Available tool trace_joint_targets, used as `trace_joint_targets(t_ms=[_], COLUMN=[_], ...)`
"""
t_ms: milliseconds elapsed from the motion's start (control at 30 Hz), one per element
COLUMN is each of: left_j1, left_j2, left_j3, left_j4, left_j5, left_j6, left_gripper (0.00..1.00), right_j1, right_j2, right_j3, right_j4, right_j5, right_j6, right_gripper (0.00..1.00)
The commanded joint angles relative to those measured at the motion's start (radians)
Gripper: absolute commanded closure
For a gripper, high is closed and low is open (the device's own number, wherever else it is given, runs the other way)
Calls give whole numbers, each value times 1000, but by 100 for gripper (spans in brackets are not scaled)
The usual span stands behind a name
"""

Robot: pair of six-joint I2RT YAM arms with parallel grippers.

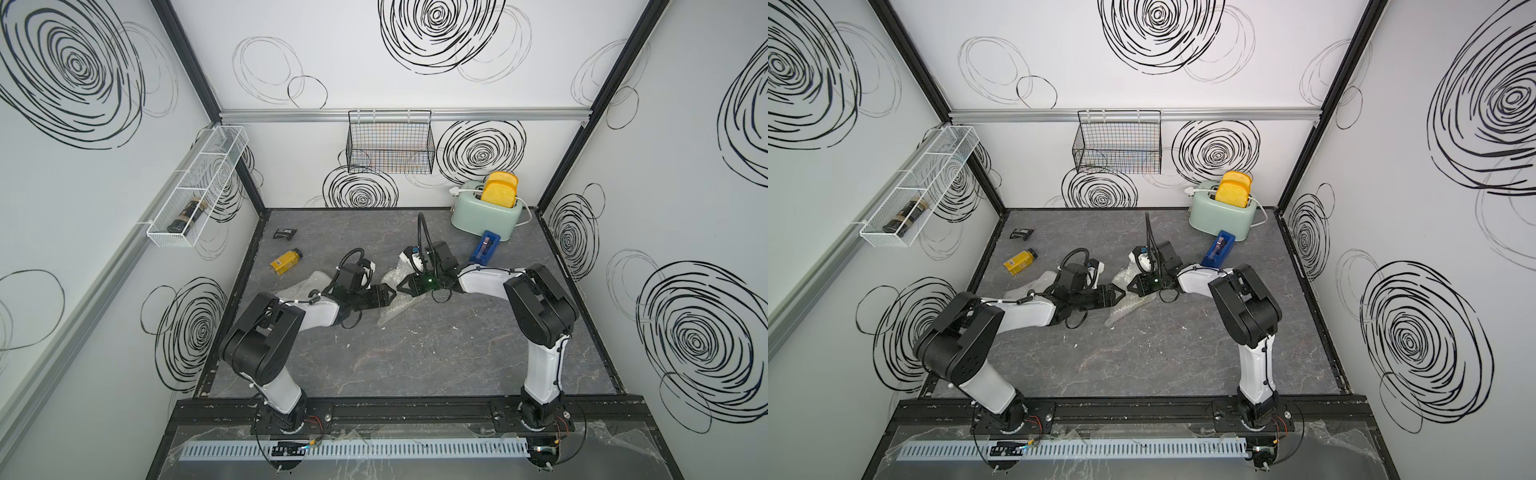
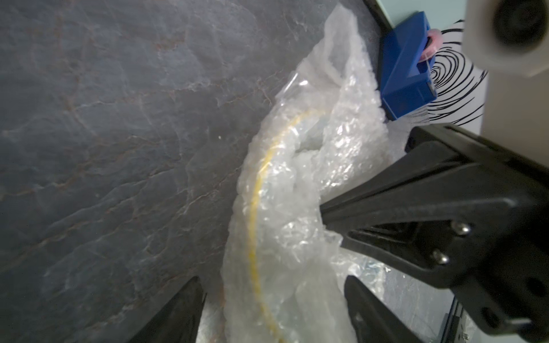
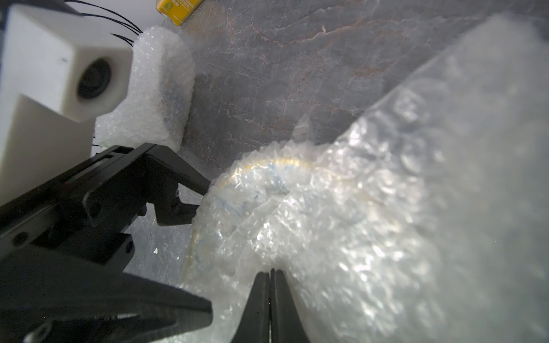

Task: Wrap bowls in bubble wrap
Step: Wrap the bowl in bubble wrap, then tear off the tape using the Tape Cutter.

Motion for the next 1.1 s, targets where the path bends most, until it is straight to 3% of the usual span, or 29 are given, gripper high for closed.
trace_joint_targets(t_ms=[0, 133, 267, 433, 567, 733, 1067], left_j1=[24, 32, 34, 36, 38, 43, 39], left_j2=[19, 18, 33, 38, 39, 41, 48], left_j3=[-12, -20, -15, -15, -15, -17, -17], left_j4=[21, 24, 29, 30, 29, 33, 39], left_j5=[3, 7, 20, 25, 24, 28, 25], left_j6=[10, 16, 17, 20, 22, 23, 20], left_gripper=[25, 27, 28, 28, 28, 28, 28], right_j1=[6, -12, -64, -235, -432, -628, -720], right_j2=[-36, -115, -252, -432, -469, -382, -181], right_j3=[-4, -15, -47, -150, -217, -216, -111], right_j4=[-31, -39, -3, 113, 190, 200, 159], right_j5=[-4, 6, 60, 93, 53, -65, -117], right_j6=[-7, 6, 65, 174, 323, 415, 453], right_gripper=[90, 83, 64, 46, 48, 53, 54])
